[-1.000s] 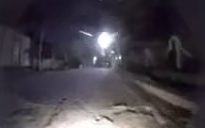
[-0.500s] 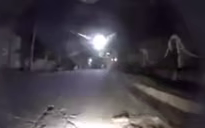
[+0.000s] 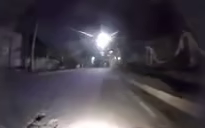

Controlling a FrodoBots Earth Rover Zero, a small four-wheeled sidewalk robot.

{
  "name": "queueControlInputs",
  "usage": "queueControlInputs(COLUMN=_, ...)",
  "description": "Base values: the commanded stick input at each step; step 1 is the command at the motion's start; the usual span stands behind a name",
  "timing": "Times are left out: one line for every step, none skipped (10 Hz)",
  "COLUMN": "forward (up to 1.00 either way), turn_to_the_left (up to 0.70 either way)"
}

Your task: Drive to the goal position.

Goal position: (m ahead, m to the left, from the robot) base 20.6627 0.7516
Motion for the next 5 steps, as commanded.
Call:
queueControlInputs(forward=0.7, turn_to_the_left=0.0)
queueControlInputs(forward=0.7, turn_to_the_left=0.0)
queueControlInputs(forward=0.7, turn_to_the_left=0.0)
queueControlInputs(forward=0.7, turn_to_the_left=0.0)
queueControlInputs(forward=0.7, turn_to_the_left=0.0)
